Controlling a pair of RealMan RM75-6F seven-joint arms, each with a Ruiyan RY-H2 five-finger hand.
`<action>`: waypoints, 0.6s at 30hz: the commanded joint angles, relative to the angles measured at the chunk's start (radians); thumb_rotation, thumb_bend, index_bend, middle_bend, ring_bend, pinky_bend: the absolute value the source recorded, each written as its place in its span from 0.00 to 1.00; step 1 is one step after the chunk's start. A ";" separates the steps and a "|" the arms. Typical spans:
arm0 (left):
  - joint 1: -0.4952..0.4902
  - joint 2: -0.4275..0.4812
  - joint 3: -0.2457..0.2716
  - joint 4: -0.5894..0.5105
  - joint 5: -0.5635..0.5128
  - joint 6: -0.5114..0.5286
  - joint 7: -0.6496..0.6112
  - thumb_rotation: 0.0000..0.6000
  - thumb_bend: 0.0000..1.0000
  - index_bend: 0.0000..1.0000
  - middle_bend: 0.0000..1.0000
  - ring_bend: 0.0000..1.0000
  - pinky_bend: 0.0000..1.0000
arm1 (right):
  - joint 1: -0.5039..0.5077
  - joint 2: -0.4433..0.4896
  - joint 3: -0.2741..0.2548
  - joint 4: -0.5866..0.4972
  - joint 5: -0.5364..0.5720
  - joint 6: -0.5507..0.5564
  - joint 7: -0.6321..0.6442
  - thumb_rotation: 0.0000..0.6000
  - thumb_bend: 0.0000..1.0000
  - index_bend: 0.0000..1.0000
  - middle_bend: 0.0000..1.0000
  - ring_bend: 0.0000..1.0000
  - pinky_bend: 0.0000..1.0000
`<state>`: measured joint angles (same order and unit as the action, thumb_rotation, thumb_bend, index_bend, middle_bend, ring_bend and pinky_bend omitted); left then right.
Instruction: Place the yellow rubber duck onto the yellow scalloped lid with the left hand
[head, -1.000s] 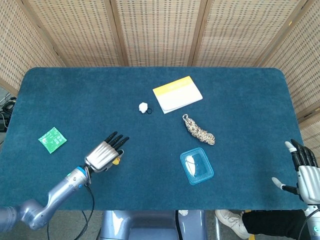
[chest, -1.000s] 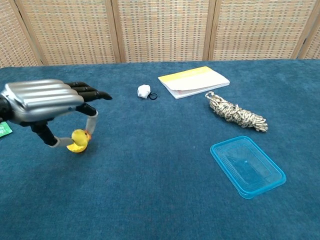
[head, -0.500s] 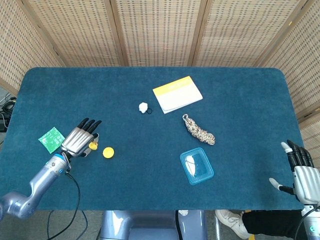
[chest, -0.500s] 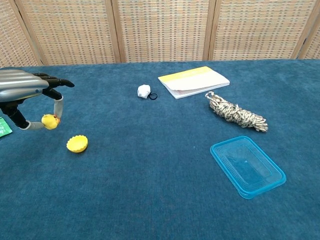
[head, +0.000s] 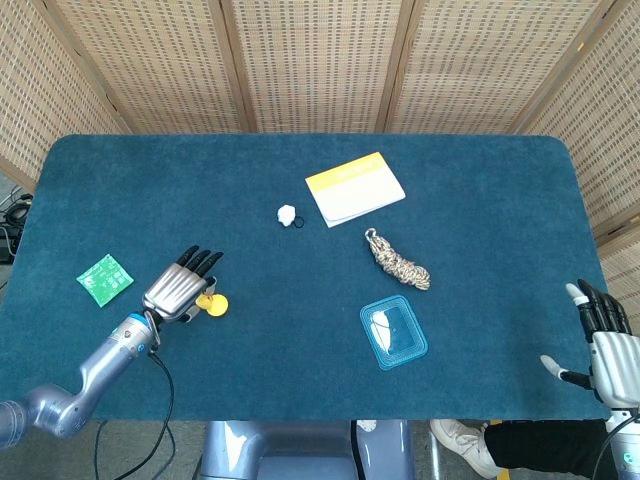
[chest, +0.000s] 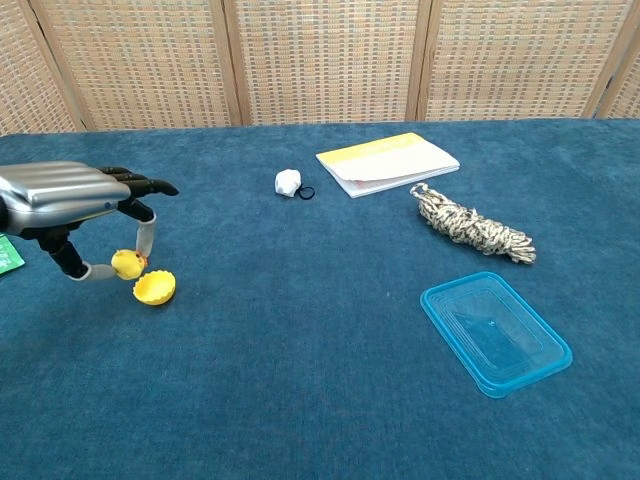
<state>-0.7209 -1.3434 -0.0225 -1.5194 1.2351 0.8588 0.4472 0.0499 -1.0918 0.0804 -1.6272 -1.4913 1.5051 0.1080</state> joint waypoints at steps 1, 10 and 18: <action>-0.004 -0.011 0.001 0.007 -0.010 -0.006 0.010 1.00 0.37 0.49 0.00 0.00 0.00 | 0.001 0.000 0.000 0.000 0.000 -0.001 -0.001 1.00 0.00 0.00 0.00 0.00 0.00; -0.018 -0.052 0.000 0.024 -0.024 -0.015 0.033 1.00 0.37 0.49 0.00 0.00 0.00 | 0.002 -0.002 0.002 0.003 0.007 -0.005 0.002 1.00 0.00 0.00 0.00 0.00 0.00; -0.025 -0.060 0.000 0.023 -0.041 -0.010 0.064 1.00 0.37 0.47 0.00 0.00 0.00 | 0.002 -0.002 0.001 0.003 0.004 -0.006 0.004 1.00 0.00 0.00 0.00 0.00 0.00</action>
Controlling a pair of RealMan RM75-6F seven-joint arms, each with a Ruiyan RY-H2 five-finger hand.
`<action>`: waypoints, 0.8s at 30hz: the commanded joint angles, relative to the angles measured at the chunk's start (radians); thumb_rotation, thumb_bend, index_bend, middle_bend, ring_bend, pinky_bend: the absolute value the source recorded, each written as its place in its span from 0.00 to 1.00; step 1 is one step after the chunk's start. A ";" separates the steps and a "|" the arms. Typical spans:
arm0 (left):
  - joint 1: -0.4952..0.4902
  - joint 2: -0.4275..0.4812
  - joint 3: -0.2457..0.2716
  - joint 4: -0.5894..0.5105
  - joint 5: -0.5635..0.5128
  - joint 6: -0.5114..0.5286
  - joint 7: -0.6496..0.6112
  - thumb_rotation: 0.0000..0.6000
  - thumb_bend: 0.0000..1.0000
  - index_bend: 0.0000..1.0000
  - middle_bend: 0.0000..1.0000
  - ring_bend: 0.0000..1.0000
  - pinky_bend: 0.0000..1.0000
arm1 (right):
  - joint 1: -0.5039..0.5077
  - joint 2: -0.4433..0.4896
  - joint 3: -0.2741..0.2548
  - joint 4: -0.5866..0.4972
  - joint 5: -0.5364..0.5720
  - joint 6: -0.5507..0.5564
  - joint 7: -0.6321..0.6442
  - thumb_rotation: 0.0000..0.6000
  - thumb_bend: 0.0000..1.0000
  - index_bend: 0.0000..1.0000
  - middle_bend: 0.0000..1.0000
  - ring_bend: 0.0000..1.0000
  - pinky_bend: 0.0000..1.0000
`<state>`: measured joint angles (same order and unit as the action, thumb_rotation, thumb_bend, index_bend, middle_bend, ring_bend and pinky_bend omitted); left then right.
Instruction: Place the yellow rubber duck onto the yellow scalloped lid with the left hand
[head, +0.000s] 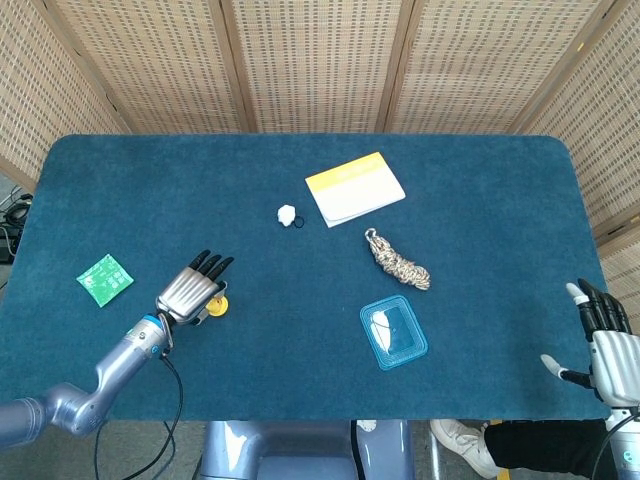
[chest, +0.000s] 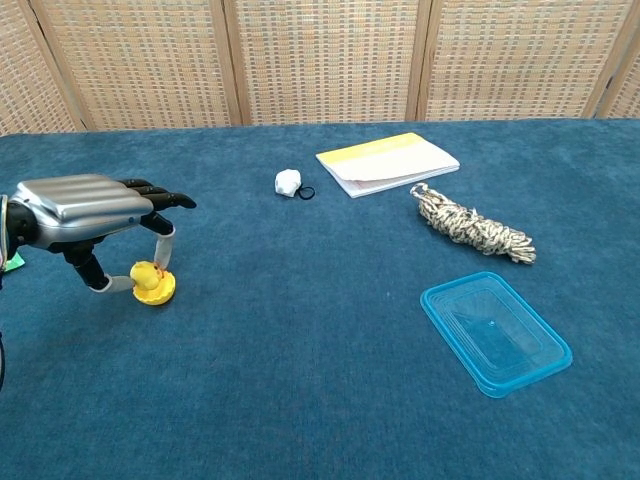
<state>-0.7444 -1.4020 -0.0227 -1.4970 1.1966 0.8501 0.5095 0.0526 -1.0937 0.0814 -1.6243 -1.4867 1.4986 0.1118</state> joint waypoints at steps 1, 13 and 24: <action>-0.003 -0.002 0.000 0.003 -0.005 -0.003 0.004 1.00 0.37 0.47 0.00 0.00 0.00 | -0.001 0.000 0.001 0.000 0.001 0.002 0.001 1.00 0.00 0.00 0.00 0.00 0.00; -0.008 0.004 0.002 -0.013 -0.062 -0.005 0.040 1.00 0.36 0.12 0.00 0.00 0.00 | 0.001 0.000 0.001 0.002 0.003 -0.002 0.004 1.00 0.00 0.00 0.00 0.00 0.00; 0.081 0.112 -0.013 -0.208 -0.001 0.180 -0.039 1.00 0.35 0.05 0.00 0.00 0.00 | 0.004 -0.001 -0.001 0.002 0.005 -0.011 -0.001 1.00 0.00 0.00 0.00 0.00 0.00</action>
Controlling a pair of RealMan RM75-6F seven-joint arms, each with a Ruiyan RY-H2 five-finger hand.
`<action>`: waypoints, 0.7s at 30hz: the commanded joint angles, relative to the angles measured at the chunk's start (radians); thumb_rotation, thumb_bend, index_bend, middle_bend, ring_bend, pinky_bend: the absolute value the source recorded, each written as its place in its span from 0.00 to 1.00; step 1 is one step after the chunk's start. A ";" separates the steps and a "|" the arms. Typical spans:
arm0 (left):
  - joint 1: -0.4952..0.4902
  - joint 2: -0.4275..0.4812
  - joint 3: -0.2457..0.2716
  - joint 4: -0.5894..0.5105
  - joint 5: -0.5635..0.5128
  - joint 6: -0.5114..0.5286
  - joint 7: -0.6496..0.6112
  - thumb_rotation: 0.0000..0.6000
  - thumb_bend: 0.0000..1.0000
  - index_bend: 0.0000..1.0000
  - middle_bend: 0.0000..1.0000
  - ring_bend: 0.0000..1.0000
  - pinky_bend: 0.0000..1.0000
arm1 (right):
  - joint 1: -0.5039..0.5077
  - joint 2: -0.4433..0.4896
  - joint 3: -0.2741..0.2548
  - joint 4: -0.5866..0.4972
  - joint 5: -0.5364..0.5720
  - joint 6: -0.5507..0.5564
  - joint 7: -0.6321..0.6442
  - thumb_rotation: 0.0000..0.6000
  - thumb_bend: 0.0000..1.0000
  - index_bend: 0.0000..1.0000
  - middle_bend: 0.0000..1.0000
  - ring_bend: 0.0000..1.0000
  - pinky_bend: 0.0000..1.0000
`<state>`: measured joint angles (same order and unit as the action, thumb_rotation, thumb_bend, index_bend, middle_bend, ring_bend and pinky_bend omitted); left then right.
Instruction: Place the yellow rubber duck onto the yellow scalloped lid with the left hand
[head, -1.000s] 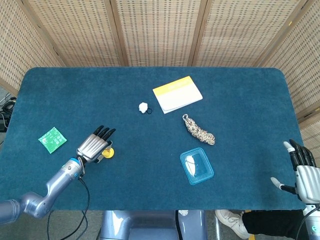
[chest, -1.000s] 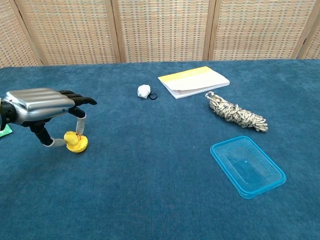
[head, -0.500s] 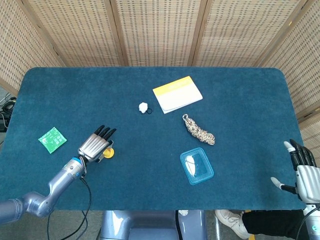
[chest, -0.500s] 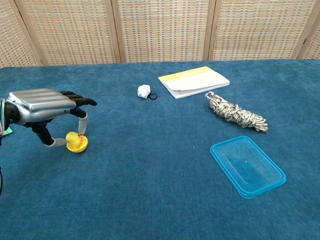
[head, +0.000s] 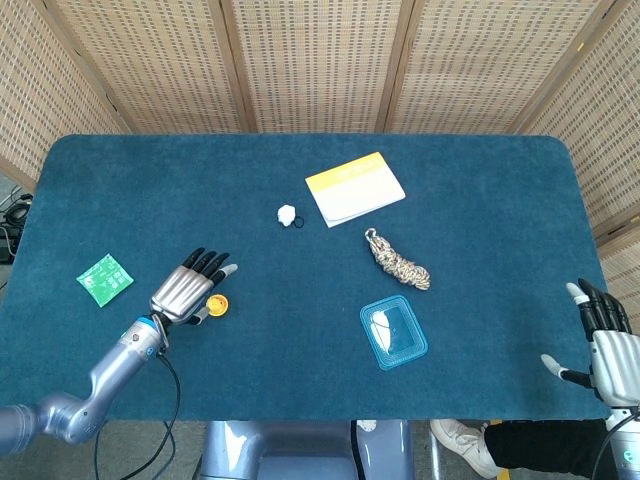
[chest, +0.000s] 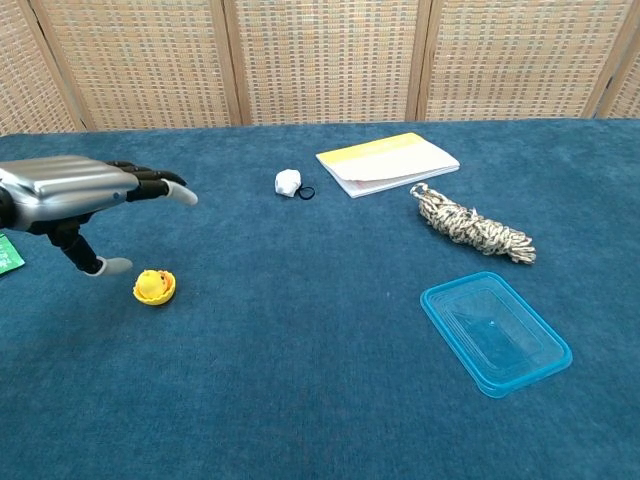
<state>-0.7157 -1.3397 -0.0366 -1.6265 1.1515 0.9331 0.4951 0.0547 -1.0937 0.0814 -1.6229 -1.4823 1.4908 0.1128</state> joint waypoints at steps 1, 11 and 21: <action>0.071 0.063 0.007 -0.105 0.055 0.129 -0.021 1.00 0.35 0.03 0.00 0.00 0.00 | 0.002 -0.002 -0.001 0.002 0.001 -0.006 -0.004 1.00 0.00 0.00 0.00 0.00 0.00; 0.325 0.099 0.150 -0.205 0.229 0.491 0.095 1.00 0.33 0.00 0.00 0.00 0.00 | 0.005 -0.038 -0.005 0.021 -0.035 0.023 -0.054 1.00 0.00 0.00 0.00 0.00 0.00; 0.563 0.129 0.207 -0.136 0.286 0.754 0.000 1.00 0.33 0.00 0.00 0.00 0.00 | 0.005 -0.073 -0.024 0.024 -0.077 0.039 -0.140 1.00 0.00 0.00 0.00 0.00 0.00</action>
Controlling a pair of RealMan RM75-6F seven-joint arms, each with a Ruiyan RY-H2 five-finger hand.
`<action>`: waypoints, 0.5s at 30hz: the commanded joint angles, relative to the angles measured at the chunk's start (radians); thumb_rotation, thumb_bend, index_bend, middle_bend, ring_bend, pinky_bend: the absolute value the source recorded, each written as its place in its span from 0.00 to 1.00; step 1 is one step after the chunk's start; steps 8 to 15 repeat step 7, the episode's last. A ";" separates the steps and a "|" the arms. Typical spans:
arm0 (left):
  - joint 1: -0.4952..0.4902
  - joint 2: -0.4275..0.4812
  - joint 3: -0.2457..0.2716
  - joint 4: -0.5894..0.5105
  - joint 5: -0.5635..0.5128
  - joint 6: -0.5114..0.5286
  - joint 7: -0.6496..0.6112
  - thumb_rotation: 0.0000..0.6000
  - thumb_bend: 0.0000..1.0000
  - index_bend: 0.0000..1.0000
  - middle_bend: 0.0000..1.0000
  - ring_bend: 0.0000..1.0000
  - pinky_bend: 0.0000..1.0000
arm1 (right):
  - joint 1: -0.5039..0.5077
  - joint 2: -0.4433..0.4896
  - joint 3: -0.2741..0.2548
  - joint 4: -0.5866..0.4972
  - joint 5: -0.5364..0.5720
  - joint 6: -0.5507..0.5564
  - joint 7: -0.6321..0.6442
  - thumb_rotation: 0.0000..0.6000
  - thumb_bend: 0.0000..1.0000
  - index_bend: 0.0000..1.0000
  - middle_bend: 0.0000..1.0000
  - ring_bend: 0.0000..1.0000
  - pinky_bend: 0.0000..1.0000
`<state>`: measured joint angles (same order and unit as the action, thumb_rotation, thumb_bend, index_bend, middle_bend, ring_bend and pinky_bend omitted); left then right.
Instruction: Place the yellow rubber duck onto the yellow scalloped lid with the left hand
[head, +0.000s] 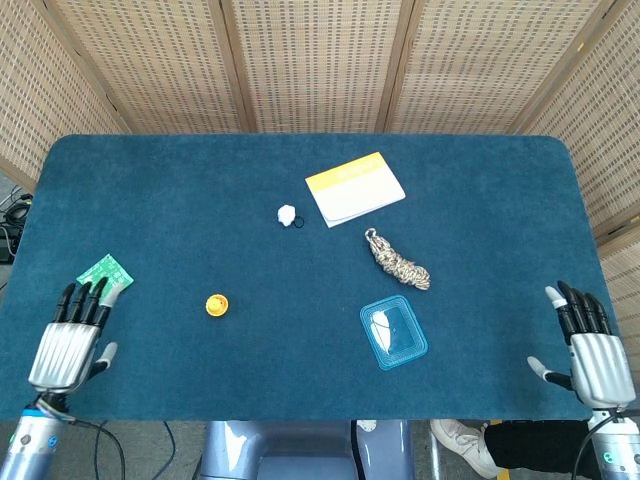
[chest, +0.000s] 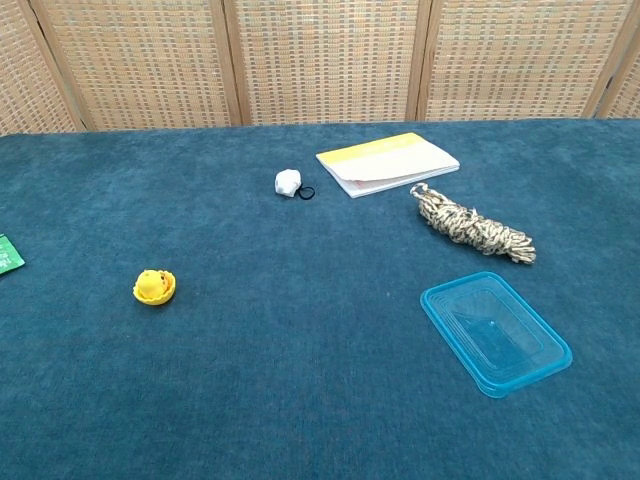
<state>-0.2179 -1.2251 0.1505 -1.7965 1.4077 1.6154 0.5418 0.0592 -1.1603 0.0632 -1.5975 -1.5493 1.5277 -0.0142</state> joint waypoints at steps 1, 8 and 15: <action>0.081 0.012 0.019 0.046 0.037 0.090 -0.059 1.00 0.33 0.00 0.00 0.00 0.00 | 0.001 -0.008 -0.007 -0.002 -0.014 0.003 -0.020 1.00 0.00 0.00 0.00 0.00 0.00; 0.130 0.017 0.007 0.078 0.093 0.139 -0.104 1.00 0.32 0.00 0.00 0.00 0.00 | 0.004 -0.020 -0.019 -0.006 -0.030 -0.003 -0.077 1.00 0.00 0.00 0.00 0.00 0.00; 0.130 0.017 0.007 0.078 0.093 0.139 -0.104 1.00 0.32 0.00 0.00 0.00 0.00 | 0.004 -0.020 -0.019 -0.006 -0.030 -0.003 -0.077 1.00 0.00 0.00 0.00 0.00 0.00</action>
